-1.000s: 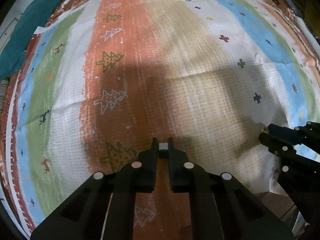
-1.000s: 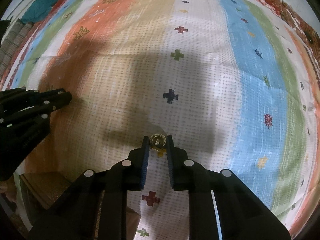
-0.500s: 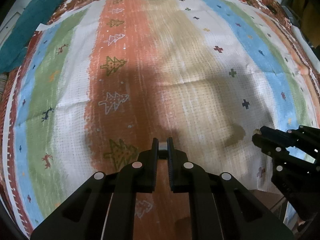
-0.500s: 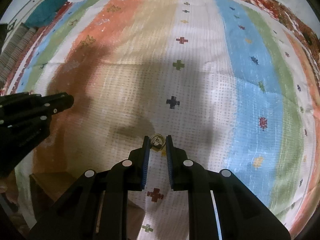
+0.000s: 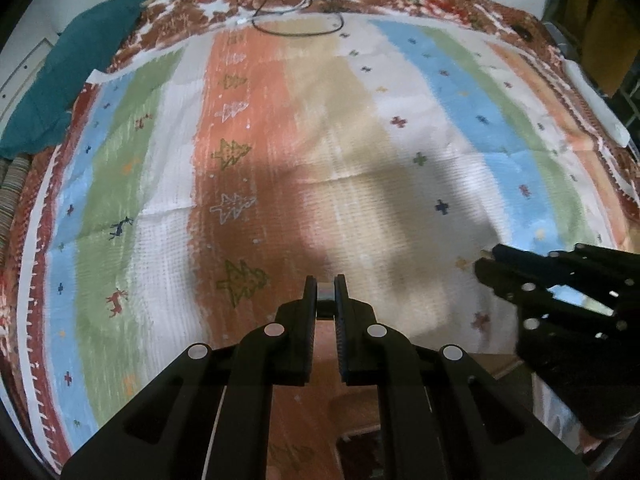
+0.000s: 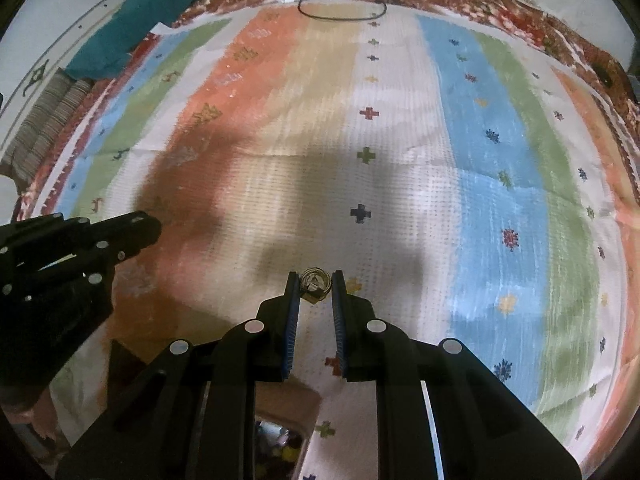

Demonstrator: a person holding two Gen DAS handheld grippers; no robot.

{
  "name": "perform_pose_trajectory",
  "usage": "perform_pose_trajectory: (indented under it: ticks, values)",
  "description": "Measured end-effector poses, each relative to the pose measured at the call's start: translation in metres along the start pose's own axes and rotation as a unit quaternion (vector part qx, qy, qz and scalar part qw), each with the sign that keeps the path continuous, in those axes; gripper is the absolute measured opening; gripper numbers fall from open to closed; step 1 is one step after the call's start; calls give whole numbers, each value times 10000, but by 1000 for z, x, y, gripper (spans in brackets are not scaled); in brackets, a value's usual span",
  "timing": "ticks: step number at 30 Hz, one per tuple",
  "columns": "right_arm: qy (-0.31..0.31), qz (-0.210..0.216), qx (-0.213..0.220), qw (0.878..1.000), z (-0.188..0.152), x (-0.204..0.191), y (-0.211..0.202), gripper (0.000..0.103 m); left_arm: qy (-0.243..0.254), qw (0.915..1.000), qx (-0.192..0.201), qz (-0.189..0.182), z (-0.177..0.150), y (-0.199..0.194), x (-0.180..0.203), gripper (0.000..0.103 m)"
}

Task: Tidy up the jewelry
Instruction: 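Carry the ring in the left tool while the right tool carries its ring over the tin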

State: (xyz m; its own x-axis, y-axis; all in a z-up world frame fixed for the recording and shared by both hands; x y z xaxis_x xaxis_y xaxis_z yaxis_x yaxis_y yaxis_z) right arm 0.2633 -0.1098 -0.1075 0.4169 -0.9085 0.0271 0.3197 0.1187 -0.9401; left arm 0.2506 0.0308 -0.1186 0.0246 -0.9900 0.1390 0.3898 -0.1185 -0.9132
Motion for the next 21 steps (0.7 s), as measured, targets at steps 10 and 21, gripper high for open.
perform_pose_trajectory:
  ticks: [10, 21]
  values:
    - [-12, -167, 217, 9996, -10, 0, -22, 17, 15, 9996, 279, -82, -13, -30, 9, 8]
    - [-58, -27, 471, 9989, -25, -3, -50, 17, -23, 9983, 527, -237, -27, -58, 14, 8]
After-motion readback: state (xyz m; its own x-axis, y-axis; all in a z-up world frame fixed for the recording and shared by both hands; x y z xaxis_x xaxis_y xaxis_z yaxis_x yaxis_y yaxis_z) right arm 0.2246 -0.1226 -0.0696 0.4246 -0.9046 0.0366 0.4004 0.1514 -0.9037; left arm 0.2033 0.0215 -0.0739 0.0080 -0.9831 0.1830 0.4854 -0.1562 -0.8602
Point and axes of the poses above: each gripper's, at about its wrist camera, not at the fingertips, and y roughly the way its jaws point, x to its right, z to its top, the point moved 2 cm from there along y, roughly the way its jaws point, and after that the axes turned 6 degrees about -z, right-handed, at the moved point
